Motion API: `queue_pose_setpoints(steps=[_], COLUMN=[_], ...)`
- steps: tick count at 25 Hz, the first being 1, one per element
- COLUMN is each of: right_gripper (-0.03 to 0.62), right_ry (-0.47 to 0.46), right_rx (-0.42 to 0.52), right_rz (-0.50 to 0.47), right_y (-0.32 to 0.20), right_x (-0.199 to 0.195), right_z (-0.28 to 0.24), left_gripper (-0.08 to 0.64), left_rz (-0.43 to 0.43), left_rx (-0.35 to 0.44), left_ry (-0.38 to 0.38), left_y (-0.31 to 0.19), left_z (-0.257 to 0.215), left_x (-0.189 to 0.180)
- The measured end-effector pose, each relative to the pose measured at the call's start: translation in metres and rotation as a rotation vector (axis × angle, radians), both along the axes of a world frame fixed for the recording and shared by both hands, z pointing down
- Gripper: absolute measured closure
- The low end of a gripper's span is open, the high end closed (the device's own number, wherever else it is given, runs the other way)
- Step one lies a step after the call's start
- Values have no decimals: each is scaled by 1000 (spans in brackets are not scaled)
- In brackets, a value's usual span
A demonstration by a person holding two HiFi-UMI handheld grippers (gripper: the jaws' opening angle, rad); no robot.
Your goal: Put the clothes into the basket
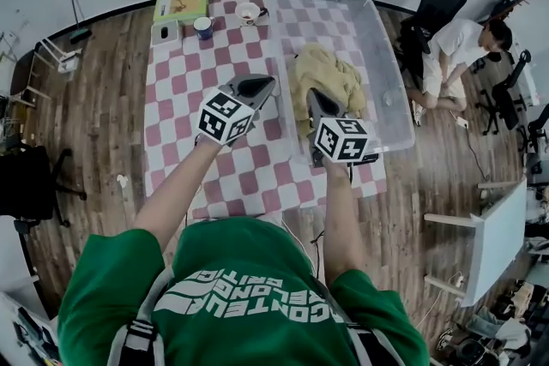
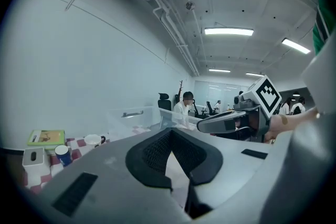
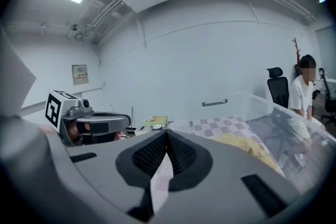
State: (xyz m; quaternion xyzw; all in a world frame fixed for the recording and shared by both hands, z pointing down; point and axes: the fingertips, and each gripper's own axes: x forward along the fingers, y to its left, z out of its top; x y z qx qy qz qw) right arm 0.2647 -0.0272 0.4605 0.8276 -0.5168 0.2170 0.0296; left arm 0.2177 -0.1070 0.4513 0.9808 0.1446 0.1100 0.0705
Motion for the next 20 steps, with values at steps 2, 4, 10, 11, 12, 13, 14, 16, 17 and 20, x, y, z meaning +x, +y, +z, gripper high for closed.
queue_pose_setpoints(steps=[2,4,10,11,12,13,14,16,17,20], right_gripper=[584,584,584,584,584,584,584,584,584,584], right_ry=[7,14,27,28,29,31,33,36,38,42], right_rx=[0,-5,-38,-41,-43,-46,-50,-58,-62,-67], right_rz=[-19,-32,-62,-63,-63,-65,-66,-67,-66,-63], right_y=[-14,-25,-48,-50,-53,-56,-58,-63,-65,-69], right_x=[-16,-29,-54,-57,-59,-61,-63,-65,-66,-68], right_z=[3,8,18,19,20,21,22,24,24,25], left_gripper=[557,557,557,557,557,557,557,557,557,557], left_rz=[-14,-25,-53,-55,-56,-59,-62,-70,-73,-75], left_rx=[-5,-7,-15,-15,-16,-17,-20,-28,-30,-30], left_ry=[-5,-10,-15,-16,-18,-19,-19,-17,-16,-15], left_y=[-16,-28,-53,-56,-59,-62,-65,-72,-75,-81], left_z=[4,8,16,18,19,21,22,23,23,23], left_x=[-16,-30,-59,-64,-68,-72,-75,-80,-82,-88])
